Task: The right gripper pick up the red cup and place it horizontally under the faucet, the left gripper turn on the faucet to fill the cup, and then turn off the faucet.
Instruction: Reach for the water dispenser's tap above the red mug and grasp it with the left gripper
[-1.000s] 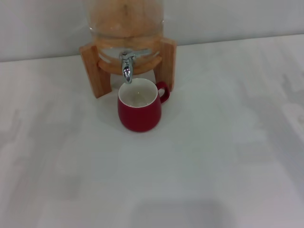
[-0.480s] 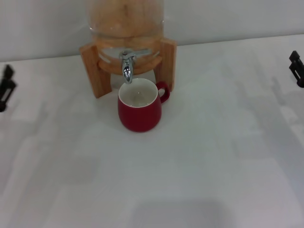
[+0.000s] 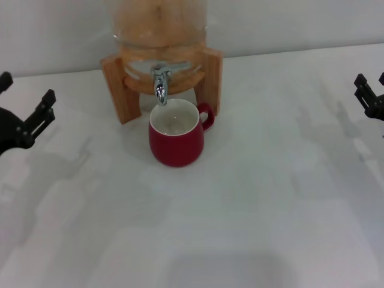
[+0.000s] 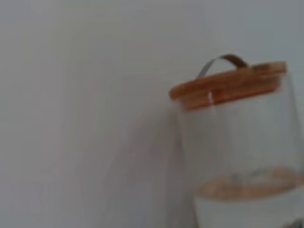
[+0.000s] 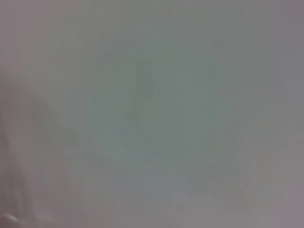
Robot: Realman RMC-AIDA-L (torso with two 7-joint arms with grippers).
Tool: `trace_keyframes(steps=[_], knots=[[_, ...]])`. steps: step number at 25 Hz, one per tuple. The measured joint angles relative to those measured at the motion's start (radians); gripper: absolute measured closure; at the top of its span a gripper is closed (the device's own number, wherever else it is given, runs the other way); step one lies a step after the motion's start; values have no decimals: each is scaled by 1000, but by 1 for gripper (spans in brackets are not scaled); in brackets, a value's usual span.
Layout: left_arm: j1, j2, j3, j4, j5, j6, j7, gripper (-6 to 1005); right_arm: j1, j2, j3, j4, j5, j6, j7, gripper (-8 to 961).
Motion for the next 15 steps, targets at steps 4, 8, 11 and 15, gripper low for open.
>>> trace_keyframes(steps=[4, 8, 11, 15], knots=[[88, 2, -7, 190, 195, -25, -244, 228, 1, 0, -9, 0, 0, 0, 3, 406], [135, 2, -30, 385, 512, -58, -574, 228, 1, 0, -9, 0, 0, 4, 5, 406], [133, 3, -60, 492, 745, -44, -822, 228, 2, 0, -9, -4, -2, 21, 6, 405], [113, 1, -59, 622, 1070, 2, -1070, 228, 3, 0, -15, -8, -7, 34, 17, 405]])
